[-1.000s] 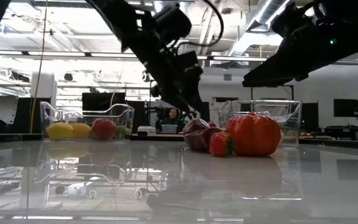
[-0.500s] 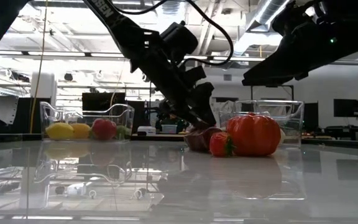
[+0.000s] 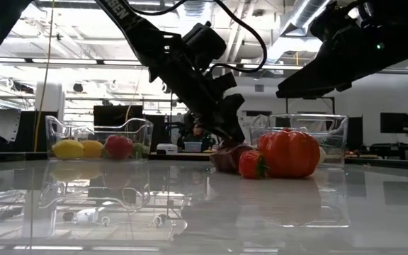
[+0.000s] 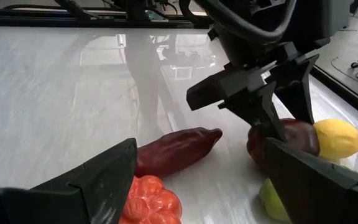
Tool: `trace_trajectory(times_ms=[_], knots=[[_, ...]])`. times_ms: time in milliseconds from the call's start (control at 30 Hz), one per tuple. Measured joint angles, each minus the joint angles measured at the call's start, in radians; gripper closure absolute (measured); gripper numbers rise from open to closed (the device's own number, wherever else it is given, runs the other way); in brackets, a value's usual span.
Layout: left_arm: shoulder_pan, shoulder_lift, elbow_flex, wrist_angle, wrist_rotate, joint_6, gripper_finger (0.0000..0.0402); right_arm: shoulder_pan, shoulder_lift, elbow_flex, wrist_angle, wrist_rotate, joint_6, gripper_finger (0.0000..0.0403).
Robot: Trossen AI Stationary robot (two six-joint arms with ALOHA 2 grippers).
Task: Sort produce into baskets
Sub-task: Put the dark red apple into the left transparent bin
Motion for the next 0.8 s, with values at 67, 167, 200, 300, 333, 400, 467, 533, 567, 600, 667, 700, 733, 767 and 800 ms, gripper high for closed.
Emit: trace_trajectory(times_ms=[67, 167, 200, 300, 333, 400, 467, 533, 567, 600, 667, 700, 733, 767, 800], knots=[[0.0, 0.0, 0.0, 0.0, 0.002, 0.0, 0.0191, 0.0, 0.0, 0.0, 0.0, 0.001, 0.0, 0.0031], [0.0, -0.007, -0.001, -0.008, 0.004, 0.0, 0.0203, 0.0, 0.0, 0.0, 0.0, 0.002, -0.001, 0.0031], [0.0, -0.01, -0.002, -0.011, 0.005, 0.0, 0.0206, 0.0, 0.0, 0.0, 0.0, 0.002, -0.001, 0.0031], [0.0, -0.032, -0.003, -0.041, 0.013, 0.005, 0.0216, 0.0, 0.0, 0.0, -0.002, 0.002, -0.003, 0.0031], [0.0, -0.04, -0.003, -0.051, 0.021, 0.005, 0.0218, 0.0, 0.0, 0.0, -0.003, 0.002, -0.003, 0.0031], [0.0, -0.055, -0.004, -0.081, 0.039, -0.015, 0.0219, 0.0, 0.0, 0.0, -0.003, 0.002, -0.003, 0.0031], [0.0, -0.067, -0.005, -0.104, 0.038, -0.046, 0.0217, 0.0, 0.0, 0.0, -0.002, 0.002, -0.003, 0.0031], [0.002, -0.081, -0.006, -0.121, 0.039, -0.058, 0.0209, 0.0, 0.0, 0.0, 0.001, 0.002, 0.0, 0.0031], [0.002, -0.083, -0.006, -0.122, 0.039, -0.058, 0.0203, 0.0, 0.0, 0.0, -0.001, 0.002, 0.0, 0.0031], [0.002, -0.086, -0.006, -0.114, 0.039, -0.054, 0.0196, 0.0, 0.0, 0.0, 0.001, 0.002, 0.0, 0.0031], [0.0, -0.092, -0.007, -0.112, 0.039, -0.027, 0.0178, 0.0, 0.0, 0.0, 0.001, 0.002, 0.0, 0.0031], [-0.001, -0.094, -0.007, -0.096, 0.038, -0.009, 0.0168, 0.0, 0.0, 0.0, 0.003, 0.002, 0.0, 0.0031], [-0.002, -0.096, -0.006, -0.08, 0.038, 0.008, 0.0158, 0.0, 0.0, 0.0, 0.003, 0.002, 0.0, 0.0031], [-0.003, -0.097, -0.006, -0.066, 0.037, 0.021, 0.0148, 0.0, 0.0, 0.0, 0.002, 0.002, 0.0, 0.0031], [-0.003, -0.097, -0.006, -0.049, 0.036, 0.027, 0.0137, 0.0, 0.0, 0.0, 0.003, 0.002, 0.0, 0.0031]])
